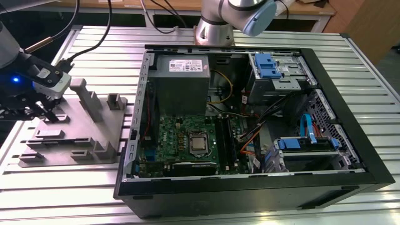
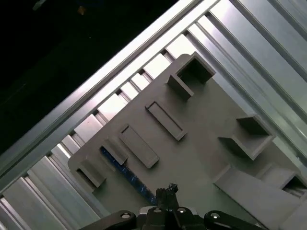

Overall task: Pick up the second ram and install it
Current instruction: 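Pick up the second ram and move it above second insertion slot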

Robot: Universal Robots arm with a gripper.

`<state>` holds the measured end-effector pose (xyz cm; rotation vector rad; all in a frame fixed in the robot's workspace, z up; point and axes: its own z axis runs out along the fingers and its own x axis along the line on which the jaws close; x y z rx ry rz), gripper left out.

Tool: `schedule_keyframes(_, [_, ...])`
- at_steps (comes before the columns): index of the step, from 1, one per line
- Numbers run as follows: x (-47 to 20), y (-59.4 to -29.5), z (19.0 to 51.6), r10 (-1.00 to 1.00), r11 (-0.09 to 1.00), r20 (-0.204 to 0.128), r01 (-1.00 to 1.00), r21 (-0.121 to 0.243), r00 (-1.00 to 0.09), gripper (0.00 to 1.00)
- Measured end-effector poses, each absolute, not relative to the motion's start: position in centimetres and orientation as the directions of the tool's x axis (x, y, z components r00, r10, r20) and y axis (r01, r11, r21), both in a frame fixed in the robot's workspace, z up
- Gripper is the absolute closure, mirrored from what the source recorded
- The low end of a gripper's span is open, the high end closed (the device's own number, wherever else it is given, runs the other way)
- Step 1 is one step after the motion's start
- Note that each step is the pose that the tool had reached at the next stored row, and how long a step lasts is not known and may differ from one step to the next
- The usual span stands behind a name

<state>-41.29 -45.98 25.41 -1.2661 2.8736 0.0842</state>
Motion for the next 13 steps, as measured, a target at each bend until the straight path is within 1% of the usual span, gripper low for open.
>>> schedule_keyframes(13, [-41.30, -45.98, 24.45, -0.875, 0.482, -0.022, -0.875, 0.049, -0.483, 0.90])
